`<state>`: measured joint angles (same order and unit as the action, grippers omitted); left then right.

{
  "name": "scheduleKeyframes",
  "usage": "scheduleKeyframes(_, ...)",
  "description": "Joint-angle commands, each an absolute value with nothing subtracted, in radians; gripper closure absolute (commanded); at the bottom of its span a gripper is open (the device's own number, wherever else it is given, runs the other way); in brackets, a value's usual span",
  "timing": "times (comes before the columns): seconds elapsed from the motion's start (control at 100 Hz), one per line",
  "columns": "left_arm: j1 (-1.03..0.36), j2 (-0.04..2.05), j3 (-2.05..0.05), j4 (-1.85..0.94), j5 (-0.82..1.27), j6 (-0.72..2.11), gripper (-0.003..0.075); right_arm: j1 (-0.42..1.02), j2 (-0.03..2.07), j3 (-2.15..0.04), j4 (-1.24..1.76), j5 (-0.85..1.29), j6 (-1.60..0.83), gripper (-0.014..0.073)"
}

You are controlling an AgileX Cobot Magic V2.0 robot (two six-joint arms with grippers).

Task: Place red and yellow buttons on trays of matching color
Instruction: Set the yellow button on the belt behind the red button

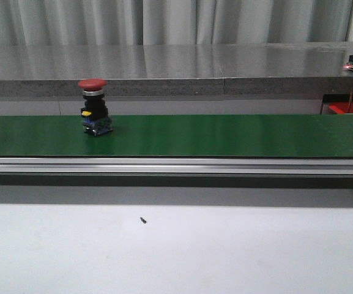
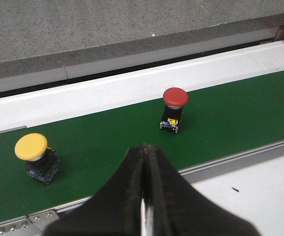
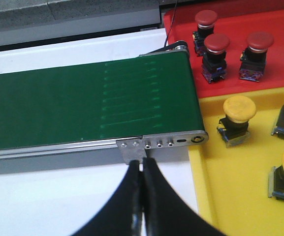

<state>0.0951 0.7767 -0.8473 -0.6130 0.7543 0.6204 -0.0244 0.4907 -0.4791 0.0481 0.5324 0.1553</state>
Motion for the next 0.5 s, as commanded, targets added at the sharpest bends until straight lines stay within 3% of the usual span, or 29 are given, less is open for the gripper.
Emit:
scheduleKeyframes(0.0,0.087,0.715,-0.827,-0.642,0.687,0.621,0.074,-0.024,0.494,-0.504,0.048,0.47,0.151,0.0715)
scheduleKeyframes(0.49,0.087,0.368,-0.601,-0.656,0.63,0.621,0.074,-0.024,0.498,-0.519,0.048,0.505,0.132,0.0715)
